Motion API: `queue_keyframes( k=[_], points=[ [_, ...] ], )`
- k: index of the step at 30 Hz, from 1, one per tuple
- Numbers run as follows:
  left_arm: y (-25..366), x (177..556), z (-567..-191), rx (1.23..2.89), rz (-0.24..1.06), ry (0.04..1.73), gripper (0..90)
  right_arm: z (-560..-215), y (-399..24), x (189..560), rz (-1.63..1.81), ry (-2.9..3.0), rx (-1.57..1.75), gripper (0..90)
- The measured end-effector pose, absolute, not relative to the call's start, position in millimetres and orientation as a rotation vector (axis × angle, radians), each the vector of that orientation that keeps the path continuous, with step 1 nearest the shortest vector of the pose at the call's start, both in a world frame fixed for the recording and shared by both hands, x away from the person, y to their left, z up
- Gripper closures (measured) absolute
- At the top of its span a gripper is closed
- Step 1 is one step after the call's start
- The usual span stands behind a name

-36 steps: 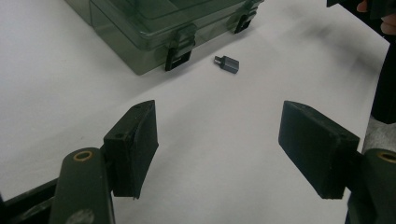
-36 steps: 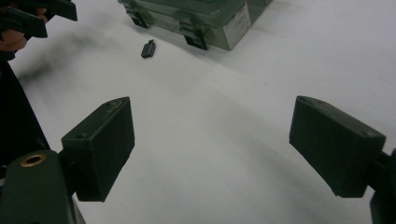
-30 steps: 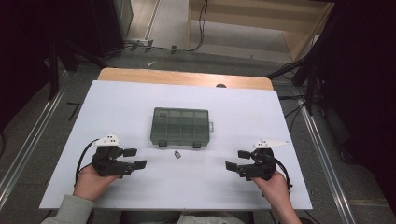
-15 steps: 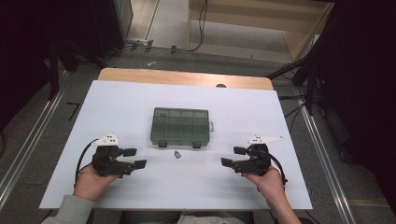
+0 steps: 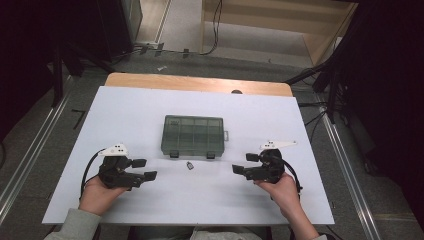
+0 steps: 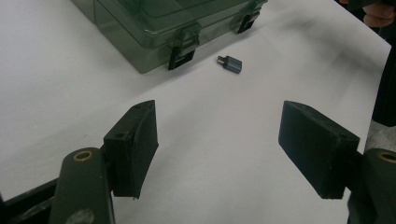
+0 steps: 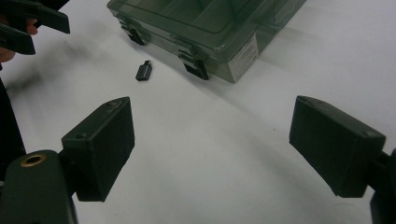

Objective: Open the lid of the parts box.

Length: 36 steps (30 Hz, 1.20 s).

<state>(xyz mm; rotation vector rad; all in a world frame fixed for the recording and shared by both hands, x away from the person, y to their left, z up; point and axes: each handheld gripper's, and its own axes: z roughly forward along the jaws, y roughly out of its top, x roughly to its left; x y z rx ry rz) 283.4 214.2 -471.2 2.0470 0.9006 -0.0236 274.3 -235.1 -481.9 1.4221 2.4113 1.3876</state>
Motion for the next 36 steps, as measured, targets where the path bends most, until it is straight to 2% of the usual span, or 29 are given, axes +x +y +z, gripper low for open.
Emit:
queue_keyframes(
  k=[36],
  points=[
    [213, 284, -472, 2.048, -0.03, 0.904, 28.5, -482, -216, 304, 1.367, 2.4, 1.41, 12.6]
  ],
)
